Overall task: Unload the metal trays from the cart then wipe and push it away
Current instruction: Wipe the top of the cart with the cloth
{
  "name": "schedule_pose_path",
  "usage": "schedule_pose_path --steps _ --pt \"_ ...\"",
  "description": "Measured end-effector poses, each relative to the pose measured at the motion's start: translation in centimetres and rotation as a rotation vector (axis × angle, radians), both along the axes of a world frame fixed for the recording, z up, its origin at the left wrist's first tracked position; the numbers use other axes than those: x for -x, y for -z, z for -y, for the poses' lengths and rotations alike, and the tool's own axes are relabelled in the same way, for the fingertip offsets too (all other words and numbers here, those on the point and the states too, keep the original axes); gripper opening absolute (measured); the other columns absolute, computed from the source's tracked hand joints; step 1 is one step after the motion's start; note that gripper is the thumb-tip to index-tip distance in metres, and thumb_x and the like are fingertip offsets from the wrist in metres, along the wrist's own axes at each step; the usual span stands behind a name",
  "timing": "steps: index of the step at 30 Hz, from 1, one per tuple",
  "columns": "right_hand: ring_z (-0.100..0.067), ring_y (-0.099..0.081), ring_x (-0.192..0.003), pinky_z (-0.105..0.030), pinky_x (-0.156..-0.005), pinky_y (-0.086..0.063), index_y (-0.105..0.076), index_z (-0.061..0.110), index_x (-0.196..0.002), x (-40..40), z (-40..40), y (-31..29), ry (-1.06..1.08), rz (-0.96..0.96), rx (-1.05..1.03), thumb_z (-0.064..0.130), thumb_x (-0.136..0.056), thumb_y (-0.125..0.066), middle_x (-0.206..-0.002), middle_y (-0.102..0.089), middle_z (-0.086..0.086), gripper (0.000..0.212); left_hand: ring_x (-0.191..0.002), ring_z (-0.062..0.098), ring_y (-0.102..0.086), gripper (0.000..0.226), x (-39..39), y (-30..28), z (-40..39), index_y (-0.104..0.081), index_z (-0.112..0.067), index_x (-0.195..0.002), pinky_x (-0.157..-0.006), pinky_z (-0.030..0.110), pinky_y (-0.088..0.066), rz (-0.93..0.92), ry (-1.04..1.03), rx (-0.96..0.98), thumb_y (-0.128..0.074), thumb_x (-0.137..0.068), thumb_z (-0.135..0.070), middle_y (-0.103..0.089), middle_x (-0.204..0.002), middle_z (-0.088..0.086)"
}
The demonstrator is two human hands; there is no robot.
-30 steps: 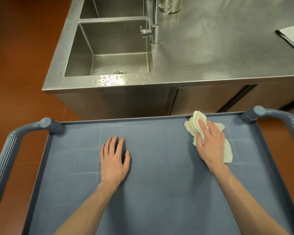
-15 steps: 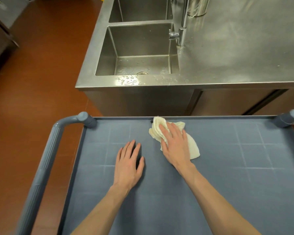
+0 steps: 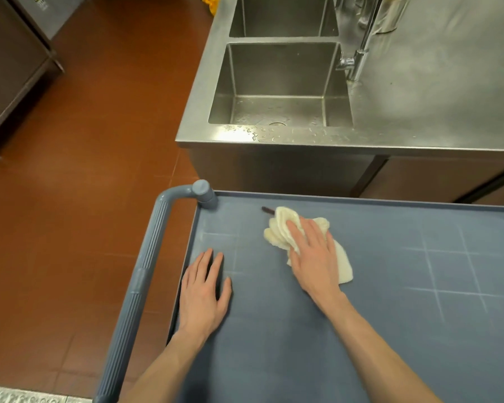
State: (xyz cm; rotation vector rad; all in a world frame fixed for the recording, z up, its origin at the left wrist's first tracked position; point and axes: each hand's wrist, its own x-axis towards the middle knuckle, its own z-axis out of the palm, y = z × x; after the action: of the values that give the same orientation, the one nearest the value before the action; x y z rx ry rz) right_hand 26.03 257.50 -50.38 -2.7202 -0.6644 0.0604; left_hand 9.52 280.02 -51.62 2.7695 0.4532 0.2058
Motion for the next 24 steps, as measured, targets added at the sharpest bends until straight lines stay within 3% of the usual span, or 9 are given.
schedule_pose_path --steps 4,7,9,15,19,22,24 --pt "-0.034 -0.043 -0.144 -0.061 -0.113 -0.030 -0.043 0.024 -0.155 -2.7 6.4 0.3 0.300 0.049 0.108 0.035 -0.092 -0.043 -0.157 -0.046 -0.008 0.064 -0.153 0.030 -0.040 0.059 0.3 0.3 -0.3 -0.052 -0.013 -0.155 -0.125 0.045 -0.034 0.022 -0.027 0.050 -0.050 -0.102 -0.040 -0.044 -0.165 0.009" --pt "-0.036 -0.039 -0.144 -0.060 -0.112 -0.034 -0.043 0.021 -0.153 -2.9 8.4 0.4 0.484 0.033 0.022 0.035 -0.096 -0.039 -0.153 -0.048 -0.013 0.059 -0.153 0.031 -0.040 0.063 0.4 0.3 -0.1 -0.050 -0.011 -0.155 -0.124 0.046 -0.036 0.018 -0.057 0.053 -0.049 -0.101 -0.043 -0.042 -0.165 0.011" --pt "-0.036 -0.038 -0.146 -0.059 -0.111 -0.036 -0.044 0.020 -0.151 -2.4 6.9 0.4 0.495 0.034 -0.016 0.033 -0.095 -0.039 -0.153 -0.047 -0.014 0.058 -0.156 0.029 -0.036 0.068 0.4 0.2 -0.1 -0.044 -0.011 -0.159 -0.125 0.046 -0.035 0.014 -0.084 0.059 -0.049 -0.100 -0.045 -0.039 -0.167 0.010" --pt "-0.034 -0.042 -0.147 -0.057 -0.108 -0.043 -0.045 0.022 -0.155 2.0 -4.3 0.3 0.151 0.001 -0.015 0.033 -0.087 -0.042 -0.159 -0.046 -0.011 0.069 -0.161 0.025 -0.024 0.075 0.5 0.0 0.0 -0.027 -0.007 -0.165 -0.130 0.043 -0.028 0.086 -0.092 0.123 -0.052 -0.100 -0.038 -0.029 -0.172 0.009" --pt "-0.027 -0.040 -0.150 -0.055 -0.115 -0.038 -0.045 0.028 -0.155 6.6 -11.6 0.1 -0.203 -0.007 -0.028 0.029 -0.088 -0.051 -0.161 -0.044 -0.003 0.067 -0.162 0.026 -0.021 0.068 0.9 -0.2 -0.2 -0.025 -0.004 -0.165 -0.132 0.040 -0.021 0.217 -0.081 0.248 -0.042 -0.104 -0.029 -0.023 -0.174 0.009" --pt "-0.021 -0.031 -0.155 -0.050 -0.125 -0.025 -0.045 0.033 -0.156 8.1 -11.5 0.5 -0.433 -0.015 -0.031 0.032 -0.095 -0.049 -0.165 -0.040 0.004 0.061 -0.162 0.026 -0.021 0.064 1.0 -0.4 -0.6 -0.025 -0.004 -0.164 -0.132 0.038 -0.020 0.269 -0.080 0.325 -0.040 -0.107 -0.029 -0.023 -0.174 0.008" --pt "-0.020 -0.029 -0.157 -0.048 -0.126 -0.024 -0.045 0.033 -0.153 8.7 -9.5 0.8 -0.532 -0.006 -0.034 0.026 -0.091 -0.052 -0.165 -0.039 0.005 0.063 -0.162 0.025 -0.020 0.065 1.0 -0.4 -0.6 -0.025 -0.006 -0.165 -0.131 0.041 -0.021 0.275 -0.086 0.338 -0.041 -0.107 -0.031 -0.024 -0.173 0.007"
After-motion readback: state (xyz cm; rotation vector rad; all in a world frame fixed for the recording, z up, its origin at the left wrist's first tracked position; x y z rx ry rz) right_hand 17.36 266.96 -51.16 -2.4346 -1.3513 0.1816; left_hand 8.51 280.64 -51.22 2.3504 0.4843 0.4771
